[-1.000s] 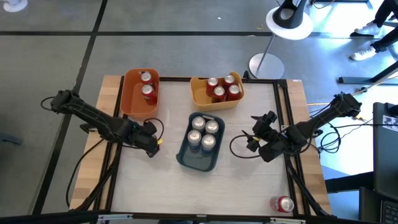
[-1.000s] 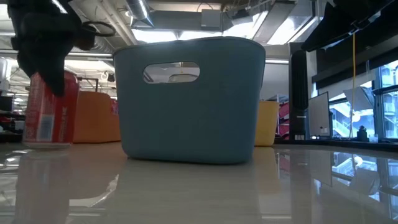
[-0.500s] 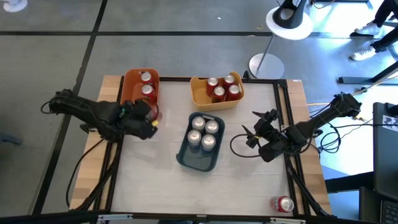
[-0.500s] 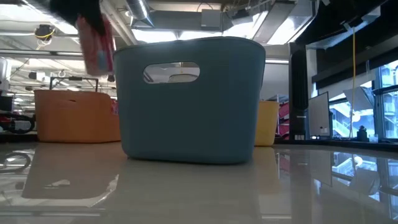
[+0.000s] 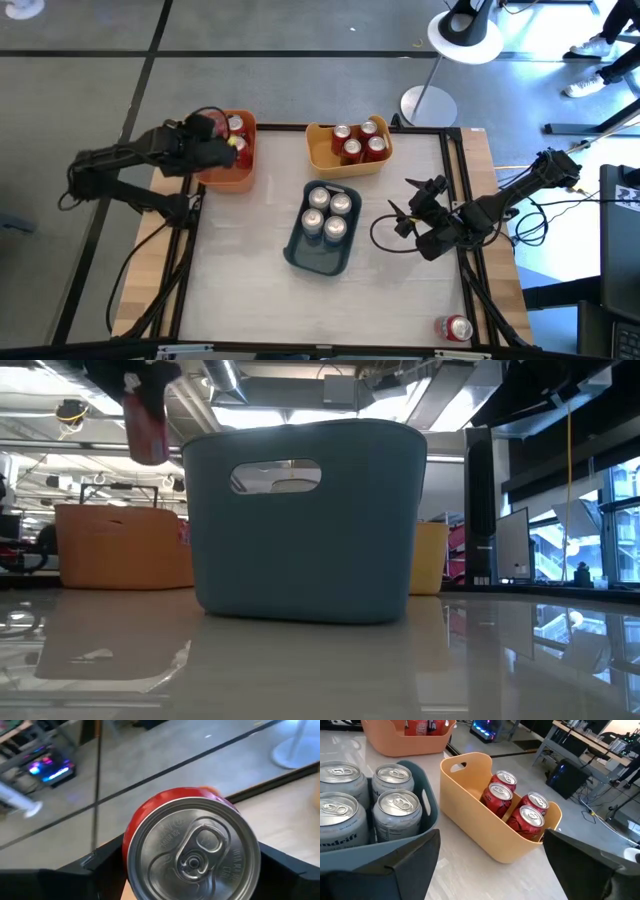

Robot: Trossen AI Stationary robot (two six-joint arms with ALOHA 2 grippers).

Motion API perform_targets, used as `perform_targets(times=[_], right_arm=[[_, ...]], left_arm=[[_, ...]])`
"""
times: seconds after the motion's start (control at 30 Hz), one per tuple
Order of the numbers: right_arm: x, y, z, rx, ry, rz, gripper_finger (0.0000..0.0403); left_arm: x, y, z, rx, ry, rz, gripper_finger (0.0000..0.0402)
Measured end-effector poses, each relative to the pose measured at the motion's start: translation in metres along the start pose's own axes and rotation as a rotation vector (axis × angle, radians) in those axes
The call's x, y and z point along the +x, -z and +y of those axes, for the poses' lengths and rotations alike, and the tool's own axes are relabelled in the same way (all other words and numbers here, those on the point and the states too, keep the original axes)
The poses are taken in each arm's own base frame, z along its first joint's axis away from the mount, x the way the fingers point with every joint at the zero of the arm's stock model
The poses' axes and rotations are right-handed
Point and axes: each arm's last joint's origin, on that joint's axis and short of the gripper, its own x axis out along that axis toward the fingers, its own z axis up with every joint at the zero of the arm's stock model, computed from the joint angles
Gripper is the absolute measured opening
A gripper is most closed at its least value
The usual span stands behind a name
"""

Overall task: Sort soda cans
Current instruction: Put the left orange soda can into the orange bin

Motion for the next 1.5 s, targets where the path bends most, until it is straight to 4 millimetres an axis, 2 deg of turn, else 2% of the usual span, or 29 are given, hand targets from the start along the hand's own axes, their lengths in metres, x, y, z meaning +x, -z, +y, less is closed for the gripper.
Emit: perform_targets(times=[0.17,0.3,0.53,0.87,1.07,1.27,1.5], right_arm=[[0.0,0.0,0.0,-0.008,0.001,0.001,0.0353],[0.0,0.0,0.0,-0.01,0.0,0.002,0.0353],[0.0,0.001,0.001,-0.011,-0.037,0.038,0.0353],[0.007,0.017,0.006,-0.003,-0.045,0.046,0.0353],[0.008,0.021,0.006,0.011,-0.039,0.052,0.0353],[0.008,0.022,0.006,0.011,-0.05,0.063,0.0353],[0.008,0.022,0.006,0.012,-0.052,0.065,0.0353]], left_arm=[[0.027,0.0,0.0,-0.018,-0.054,0.108,0.03],[0.051,-0.004,-0.003,-0.048,-0.008,0.172,0.0301],[0.09,-0.007,-0.003,-0.052,-0.07,0.228,0.0301],[0.143,0.011,-0.023,-0.06,-0.126,0.378,0.0301],[0.173,0.022,-0.029,-0.088,-0.154,0.461,0.0301],[0.192,0.03,-0.027,-0.119,-0.186,0.467,0.0301],[0.191,0.036,-0.027,-0.121,-0.105,0.546,0.0302]])
